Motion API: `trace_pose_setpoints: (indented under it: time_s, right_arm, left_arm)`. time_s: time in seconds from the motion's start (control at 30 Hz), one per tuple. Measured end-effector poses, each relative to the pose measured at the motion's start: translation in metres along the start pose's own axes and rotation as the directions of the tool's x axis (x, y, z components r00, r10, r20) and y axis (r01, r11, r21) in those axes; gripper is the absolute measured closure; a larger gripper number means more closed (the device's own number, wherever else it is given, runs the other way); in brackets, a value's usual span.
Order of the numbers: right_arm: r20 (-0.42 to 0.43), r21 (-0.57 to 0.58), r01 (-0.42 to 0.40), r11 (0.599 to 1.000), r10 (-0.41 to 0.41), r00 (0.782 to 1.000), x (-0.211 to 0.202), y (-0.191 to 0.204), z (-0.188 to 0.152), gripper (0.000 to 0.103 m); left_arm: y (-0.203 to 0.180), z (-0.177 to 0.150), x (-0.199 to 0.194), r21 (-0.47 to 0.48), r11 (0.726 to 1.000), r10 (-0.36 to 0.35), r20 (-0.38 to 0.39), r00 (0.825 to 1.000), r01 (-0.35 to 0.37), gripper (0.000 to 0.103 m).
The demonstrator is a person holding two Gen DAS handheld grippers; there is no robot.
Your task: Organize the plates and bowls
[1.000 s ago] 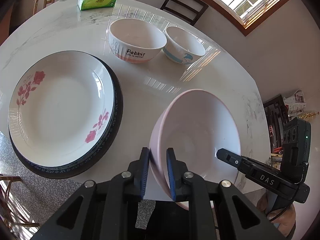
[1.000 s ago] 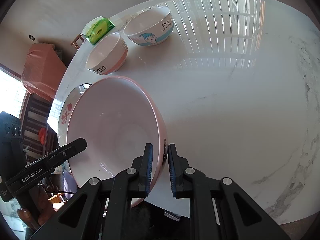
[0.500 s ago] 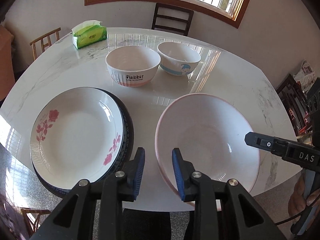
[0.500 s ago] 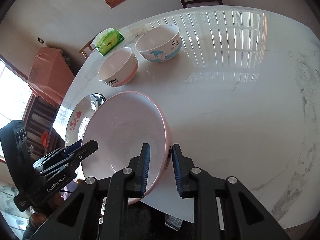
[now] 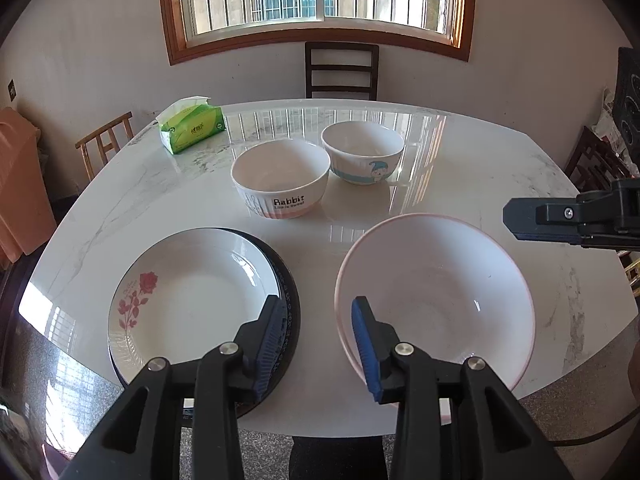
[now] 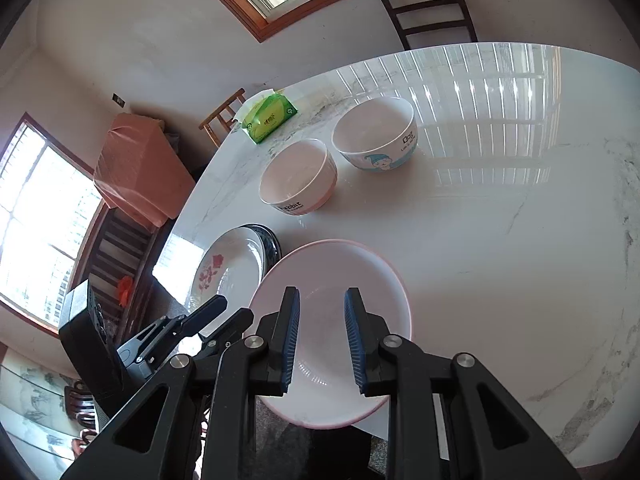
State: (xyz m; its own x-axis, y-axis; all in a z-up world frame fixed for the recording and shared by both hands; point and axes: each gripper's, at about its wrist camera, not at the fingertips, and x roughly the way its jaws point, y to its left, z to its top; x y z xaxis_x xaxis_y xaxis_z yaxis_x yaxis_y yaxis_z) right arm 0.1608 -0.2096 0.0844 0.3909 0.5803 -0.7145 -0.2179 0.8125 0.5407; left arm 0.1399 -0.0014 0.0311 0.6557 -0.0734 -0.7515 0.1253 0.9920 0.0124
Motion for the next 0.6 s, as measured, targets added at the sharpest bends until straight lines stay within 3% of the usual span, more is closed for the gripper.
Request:
trace_pose_setpoints:
  time_s: [0.47,0.6]
  right_arm:
    - [-0.079,0.068,-0.054,0.996,0.059,0.995,0.043,0.021,0.029,0.079]
    - [-0.105,0.131,-0.05,0.99,0.064,0.992,0.059,0.016,0.042,0.079]
  left_arm:
    - [0.027,0.016,0.015,0.007,1.0,0.018,-0.01,1.0,-0.018,0.065]
    - [0.046,0.037,0.024,-0.028,0.999,-0.03,-0.05,0.998,0.028,0.065]
